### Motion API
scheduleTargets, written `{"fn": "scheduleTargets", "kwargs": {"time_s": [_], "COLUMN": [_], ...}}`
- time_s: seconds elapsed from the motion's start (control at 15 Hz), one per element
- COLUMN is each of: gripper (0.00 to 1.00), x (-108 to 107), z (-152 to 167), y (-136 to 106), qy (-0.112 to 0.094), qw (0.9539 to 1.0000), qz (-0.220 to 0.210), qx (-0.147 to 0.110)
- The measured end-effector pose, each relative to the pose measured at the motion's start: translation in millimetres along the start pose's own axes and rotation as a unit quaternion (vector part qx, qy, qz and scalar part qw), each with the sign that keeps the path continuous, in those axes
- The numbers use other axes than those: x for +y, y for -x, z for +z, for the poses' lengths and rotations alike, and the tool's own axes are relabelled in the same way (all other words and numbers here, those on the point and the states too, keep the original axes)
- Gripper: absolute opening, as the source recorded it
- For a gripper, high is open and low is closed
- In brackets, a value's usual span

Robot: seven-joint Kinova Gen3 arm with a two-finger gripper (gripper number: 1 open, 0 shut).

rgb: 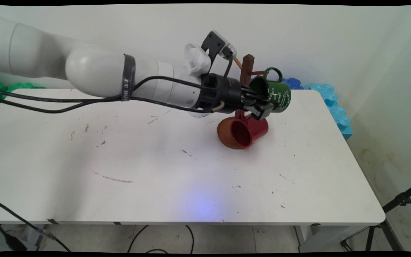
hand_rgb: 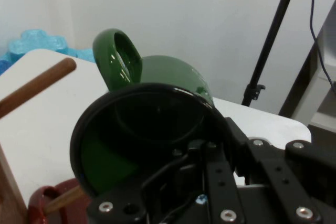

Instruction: Place the picked object on the table

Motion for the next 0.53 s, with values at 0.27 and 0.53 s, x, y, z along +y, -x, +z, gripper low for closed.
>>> {"fn": "scheduleTargets", "kwargs": {"time_s": [0.27, 0.53], "gripper": [0.0, 0.0], "x": [2, 3], "z": [-12, -34], "y": [4, 4], "qy": [0.004, 0.005], "qw": [0.9997, 0.9986], "qz": [0.006, 0.013], "qx": [-0.023, -0.05]}}
